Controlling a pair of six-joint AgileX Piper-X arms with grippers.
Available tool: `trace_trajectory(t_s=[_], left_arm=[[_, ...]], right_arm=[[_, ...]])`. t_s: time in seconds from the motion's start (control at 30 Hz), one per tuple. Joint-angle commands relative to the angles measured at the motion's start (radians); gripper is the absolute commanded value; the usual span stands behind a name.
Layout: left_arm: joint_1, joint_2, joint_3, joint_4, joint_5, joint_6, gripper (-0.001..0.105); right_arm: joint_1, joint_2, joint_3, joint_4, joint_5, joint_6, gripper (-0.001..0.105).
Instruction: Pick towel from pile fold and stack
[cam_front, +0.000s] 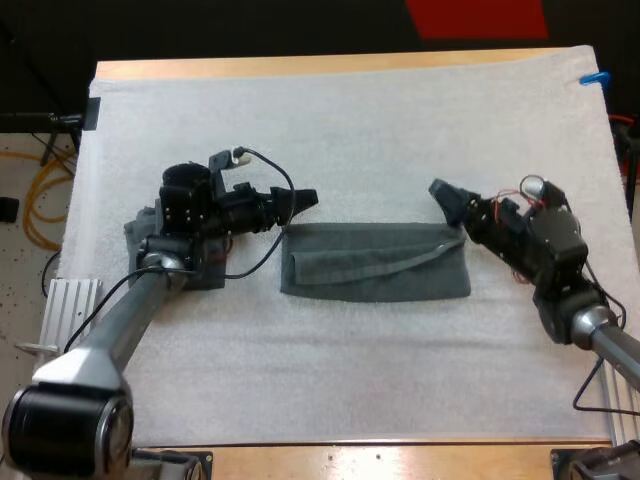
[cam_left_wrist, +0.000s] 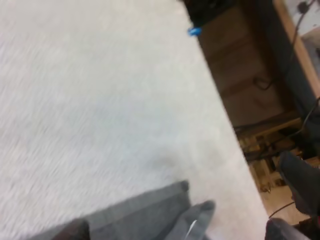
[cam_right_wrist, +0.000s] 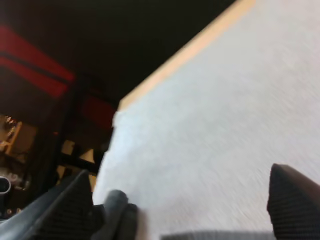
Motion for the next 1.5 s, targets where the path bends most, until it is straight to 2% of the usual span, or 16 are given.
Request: trace_trajectory(t_s=[0.0,0.1,0.27,0.33,0.37,0.43,0.47,0.53,0.77,0.9,1.0,1.13,1.47], left_arm=[[0.001,-0.036,-0.007,-0.007,0.009,0.016,0.063],[0.001,-0.113,-0.007,0.05,0.003,0.081,0.058],[0.001,-0.27,-0.007,0.295,-0.088,0.291,0.058],[0.001,-0.357,-0.007,0.444,-0.168,0.405,0.062],[0.001,-0.378,-0.007,0.48,-0.193,0.435,0.065],[0.001,-0.456,-0.007,0.604,-0.254,0.509,0.077],[0.001,-0.48,-0.007,0.647,-0.271,0.531,0.08],[0.001,-0.541,-0.007,0.735,-0.301,0.546,0.082],[0.001,-0.71,-0.007,0.896,-0.364,0.55,0.082],[-0.001,-0.797,-0.007,1.005,-0.411,0.568,0.082],[-0.004,-0.844,-0.007,1.093,-0.477,0.585,0.082],[-0.004,-0.894,-0.007,1.17,-0.523,0.587,0.082],[-0.004,-0.915,-0.007,1.218,-0.524,0.587,0.082]], right_arm=[[-0.005,-0.007,-0.029,-0.003,-0.04,-0.04,0.069],[-0.005,-0.035,-0.076,0.111,-0.06,-0.084,0.065],[-0.005,-0.125,-0.158,0.408,-0.06,-0.243,0.048],[-0.003,-0.173,-0.194,0.557,-0.06,-0.333,0.032],[-0.001,-0.188,-0.206,0.593,-0.058,-0.357,0.028],[0.0,-0.232,-0.25,0.738,-0.057,-0.441,0.007],[0.0,-0.242,-0.264,0.782,-0.057,-0.459,0.0],[0.0,-0.271,-0.305,0.891,-0.052,-0.47,0.0],[0.02,-0.292,-0.422,1.211,-0.047,-0.491,0.0],[0.099,-0.292,-0.464,1.354,0.0,-0.533,0.0],[0.184,-0.286,-0.477,1.391,0.059,-0.544,0.0],[0.274,-0.226,-0.499,1.417,0.066,-0.538,0.0],[0.316,0.096,-0.649,1.507,0.05,-0.535,0.0]])
